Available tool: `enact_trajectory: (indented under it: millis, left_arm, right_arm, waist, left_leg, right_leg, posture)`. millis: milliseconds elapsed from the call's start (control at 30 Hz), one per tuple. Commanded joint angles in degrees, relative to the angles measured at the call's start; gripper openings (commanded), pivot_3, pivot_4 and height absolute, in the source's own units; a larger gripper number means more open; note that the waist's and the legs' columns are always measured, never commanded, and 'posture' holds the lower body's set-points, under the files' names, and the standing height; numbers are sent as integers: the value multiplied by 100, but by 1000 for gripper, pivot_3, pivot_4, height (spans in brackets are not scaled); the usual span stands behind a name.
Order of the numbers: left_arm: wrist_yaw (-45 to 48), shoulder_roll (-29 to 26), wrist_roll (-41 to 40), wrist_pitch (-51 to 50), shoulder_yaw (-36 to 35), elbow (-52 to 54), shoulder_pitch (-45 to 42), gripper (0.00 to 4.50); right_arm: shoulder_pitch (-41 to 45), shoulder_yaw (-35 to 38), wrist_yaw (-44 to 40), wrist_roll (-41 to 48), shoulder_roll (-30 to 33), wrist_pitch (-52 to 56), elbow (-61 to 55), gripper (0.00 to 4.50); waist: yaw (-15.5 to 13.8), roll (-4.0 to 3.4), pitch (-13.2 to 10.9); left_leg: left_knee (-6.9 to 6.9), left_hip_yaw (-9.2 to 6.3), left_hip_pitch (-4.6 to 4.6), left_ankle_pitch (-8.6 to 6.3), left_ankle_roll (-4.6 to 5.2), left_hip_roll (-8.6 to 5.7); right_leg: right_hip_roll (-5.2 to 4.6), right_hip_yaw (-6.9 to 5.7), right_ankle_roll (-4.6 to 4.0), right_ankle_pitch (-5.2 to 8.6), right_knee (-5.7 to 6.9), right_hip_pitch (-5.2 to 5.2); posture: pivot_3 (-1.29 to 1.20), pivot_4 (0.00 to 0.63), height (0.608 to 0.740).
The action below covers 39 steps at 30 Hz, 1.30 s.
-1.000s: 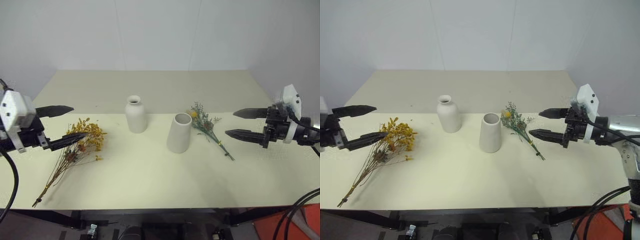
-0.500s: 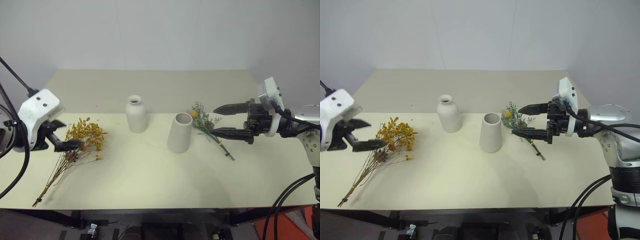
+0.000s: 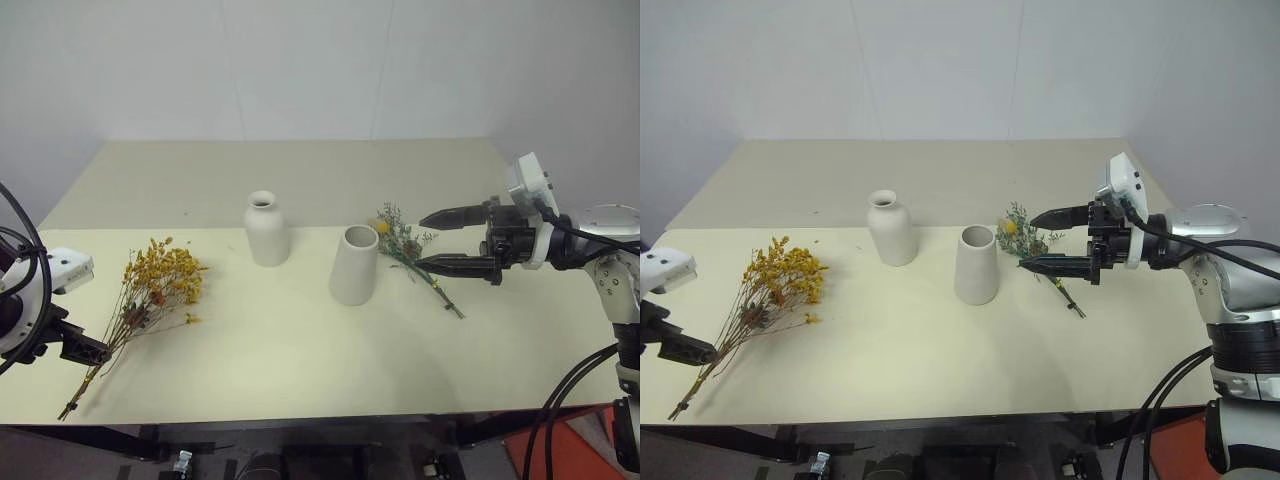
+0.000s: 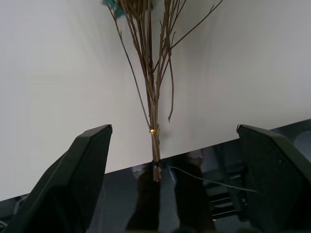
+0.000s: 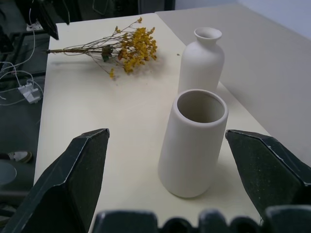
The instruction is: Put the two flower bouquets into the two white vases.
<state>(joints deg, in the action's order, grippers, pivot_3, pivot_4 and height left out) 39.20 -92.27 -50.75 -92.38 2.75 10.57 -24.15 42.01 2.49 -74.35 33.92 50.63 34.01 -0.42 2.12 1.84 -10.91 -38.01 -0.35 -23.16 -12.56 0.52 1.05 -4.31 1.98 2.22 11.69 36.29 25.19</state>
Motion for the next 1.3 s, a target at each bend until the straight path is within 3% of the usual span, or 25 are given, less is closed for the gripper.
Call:
enact_trajectory:
  millis: [33, 267, 400, 867, 1000, 1300]
  left_arm:
    - [-331, 123, 103, -12, 285, -281, -299, 4484]
    - [-863, 1315, 1112, -12, 1034, -1399, -1237, 4484]
    - [-713, 1502, 1335, -12, 1370, -1669, -1497, 4484]
    - [-437, 2584, 2337, 373, 1750, -2426, -2230, 4484]
    - [-296, 2653, 2436, 351, 1814, -2461, -2287, 3678]
    - [-92, 2693, 2579, 354, 1782, -2517, -2316, 1032]
  right_arm:
    - [106, 89, -43, 19, -4, -80, -94, 4500]
    - [-26, 239, 62, 117, 38, 45, -300, 4500]
    - [-139, 357, 131, 191, 107, 138, -439, 4500]
    - [-205, 439, 248, 283, 137, 229, -584, 4500]
    - [-225, 484, 269, 299, 140, 265, -634, 4500]
    - [-252, 528, 342, 314, 162, 280, -657, 4500]
  waist:
    - [-3, 1, 0]
    - [-75, 4, 2]
    - [-86, 11, 5]
    - [-117, 19, 9]
    - [-110, 19, 9]
    - [-117, 19, 9]
  left_leg:
    - [0, 0, -1, 0, 0, 0]
    - [-1, 1, 1, 0, 0, -7]
    - [-2, 1, -6, 0, 0, -7]
    - [-8, 1, -6, 0, 0, -12]
    - [-9, 1, -4, 0, 0, -11]
    - [-9, 1, -4, 0, 0, -11]
  right_leg:
    - [0, 0, 0, 0, -2, 0]
    - [-1, 2, 0, -2, 4, -3]
    - [-2, 6, -36, -24, -1, 2]
    - [-7, 6, -34, -25, 0, -2]
    - [-6, 6, -34, -25, 4, -2]
    - [-6, 7, -33, -25, 6, -2]
  posture:
    - [0, 150, 740]
    - [0, 150, 740]
    - [0, 150, 740]
    - [0, 150, 740]
    - [0, 150, 740]
    - [0, 150, 740]
